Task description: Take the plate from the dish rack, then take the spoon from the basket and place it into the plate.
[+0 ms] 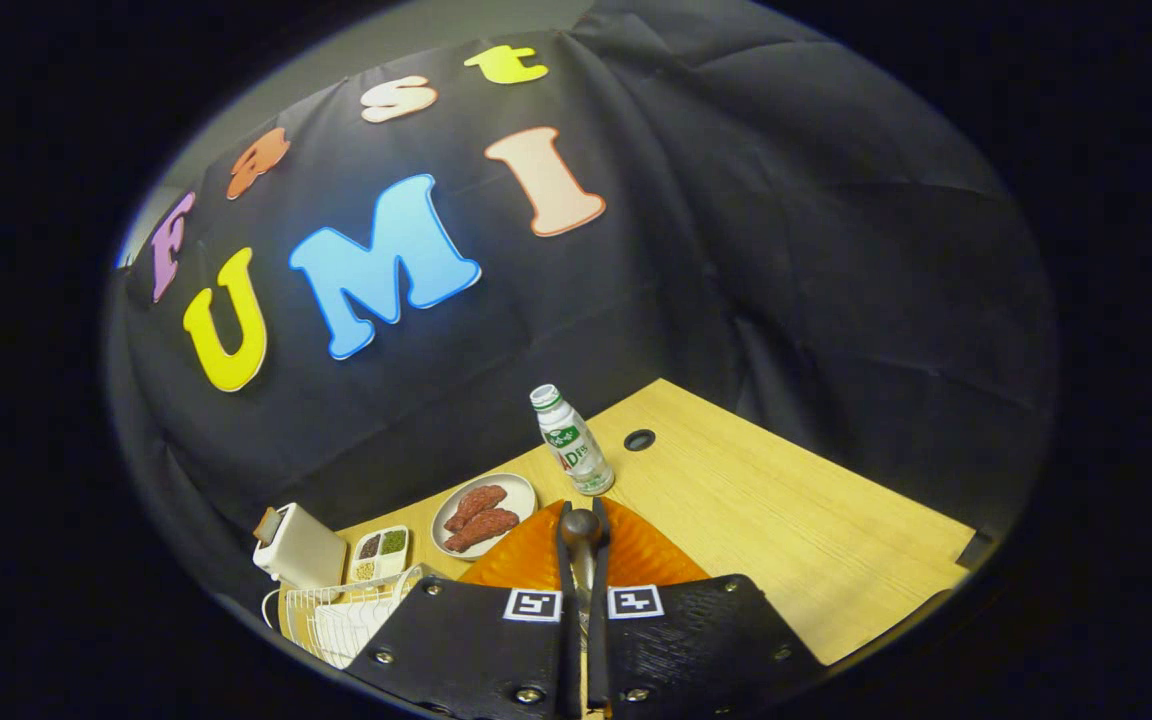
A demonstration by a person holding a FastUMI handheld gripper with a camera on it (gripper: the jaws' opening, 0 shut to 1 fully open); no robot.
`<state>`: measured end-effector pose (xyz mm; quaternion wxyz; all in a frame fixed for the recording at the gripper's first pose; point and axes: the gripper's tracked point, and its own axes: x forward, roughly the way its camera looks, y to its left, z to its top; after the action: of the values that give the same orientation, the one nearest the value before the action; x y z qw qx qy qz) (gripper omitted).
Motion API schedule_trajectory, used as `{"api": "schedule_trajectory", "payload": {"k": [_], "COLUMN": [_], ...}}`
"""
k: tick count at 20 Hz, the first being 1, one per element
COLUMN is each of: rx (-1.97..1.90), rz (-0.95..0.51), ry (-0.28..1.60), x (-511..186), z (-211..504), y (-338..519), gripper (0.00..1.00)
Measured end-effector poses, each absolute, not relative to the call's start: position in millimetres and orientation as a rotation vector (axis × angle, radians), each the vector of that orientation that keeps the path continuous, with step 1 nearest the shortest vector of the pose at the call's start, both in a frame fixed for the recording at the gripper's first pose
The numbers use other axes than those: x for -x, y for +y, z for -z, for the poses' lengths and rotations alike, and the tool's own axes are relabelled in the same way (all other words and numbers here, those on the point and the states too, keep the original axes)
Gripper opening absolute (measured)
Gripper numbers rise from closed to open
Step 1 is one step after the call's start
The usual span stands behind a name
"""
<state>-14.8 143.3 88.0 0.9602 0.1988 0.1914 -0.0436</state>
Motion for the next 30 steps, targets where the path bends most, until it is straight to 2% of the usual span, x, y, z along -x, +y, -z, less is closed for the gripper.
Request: {"api": "schedule_trajectory", "payload": {"k": [10, 19, 30], "rx": [-0.264, -0.126, 0.091], "rz": [-0.265, -0.573, -0.778], "ry": [0.410, 0.508, 0.561], "x": [80, 168, 247], "z": [-122, -84, -10], "y": [298, 426, 504], "gripper": [0.02, 0.03, 0.03]}}
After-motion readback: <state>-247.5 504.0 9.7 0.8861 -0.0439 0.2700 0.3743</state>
